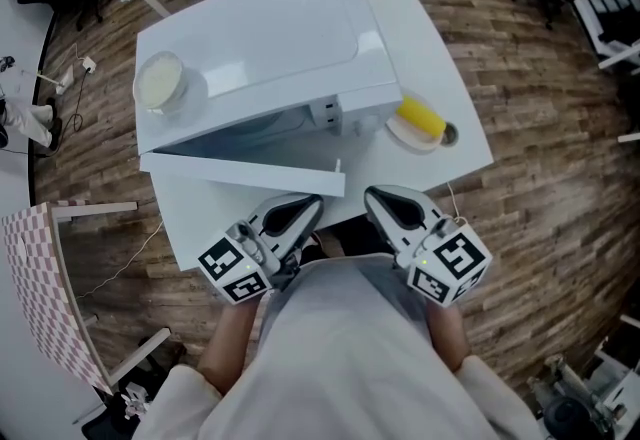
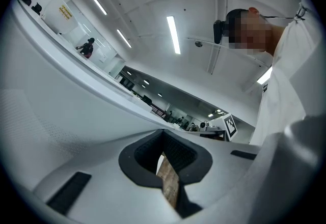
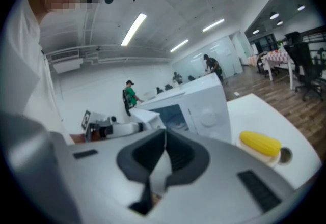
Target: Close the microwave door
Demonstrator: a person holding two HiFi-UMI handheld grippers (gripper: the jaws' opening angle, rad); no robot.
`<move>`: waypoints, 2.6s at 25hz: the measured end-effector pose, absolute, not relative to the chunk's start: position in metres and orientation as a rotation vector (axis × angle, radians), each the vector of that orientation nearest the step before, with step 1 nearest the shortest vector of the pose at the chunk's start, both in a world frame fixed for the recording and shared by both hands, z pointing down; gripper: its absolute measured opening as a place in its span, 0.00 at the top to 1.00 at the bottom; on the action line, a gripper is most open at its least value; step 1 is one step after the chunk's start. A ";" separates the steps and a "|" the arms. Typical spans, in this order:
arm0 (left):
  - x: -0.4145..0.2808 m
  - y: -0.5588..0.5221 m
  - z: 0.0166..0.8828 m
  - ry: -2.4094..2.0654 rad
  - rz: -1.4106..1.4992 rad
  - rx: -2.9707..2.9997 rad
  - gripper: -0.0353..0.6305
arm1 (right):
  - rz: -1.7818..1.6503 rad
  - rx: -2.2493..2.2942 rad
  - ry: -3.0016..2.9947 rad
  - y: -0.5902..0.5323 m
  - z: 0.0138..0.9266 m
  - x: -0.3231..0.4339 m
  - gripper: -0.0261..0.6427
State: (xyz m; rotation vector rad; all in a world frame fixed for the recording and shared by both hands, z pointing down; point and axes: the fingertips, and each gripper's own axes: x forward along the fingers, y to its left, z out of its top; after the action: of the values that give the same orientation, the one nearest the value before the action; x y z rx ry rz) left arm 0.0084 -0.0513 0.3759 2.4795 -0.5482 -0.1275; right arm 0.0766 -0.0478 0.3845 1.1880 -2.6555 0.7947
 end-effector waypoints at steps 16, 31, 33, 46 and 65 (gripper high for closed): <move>0.019 -0.078 0.380 -0.642 -0.171 2.462 0.92 | 0.757 1.103 -2.686 -0.075 0.389 0.097 0.93; 0.020 -0.100 0.384 -0.787 -0.271 2.404 0.92 | 0.674 0.955 -2.760 -0.091 0.381 0.096 0.93; 0.020 -0.103 0.386 -0.802 -0.281 2.388 0.92 | 0.667 0.946 -2.766 -0.092 0.380 0.096 0.93; 0.030 -0.115 0.386 -0.820 -0.263 2.401 0.92 | 0.664 0.949 -2.785 -0.093 0.375 0.099 0.93; 0.043 -0.138 0.377 -0.779 -0.281 2.411 0.92 | 0.683 0.976 -2.768 -0.108 0.380 0.099 0.93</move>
State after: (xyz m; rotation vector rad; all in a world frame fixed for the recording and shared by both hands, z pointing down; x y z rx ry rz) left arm 0.0430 -0.1384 0.3772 2.4114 -0.7790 -0.2808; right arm 0.0990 -0.1083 0.3797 0.9758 -2.7680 0.6828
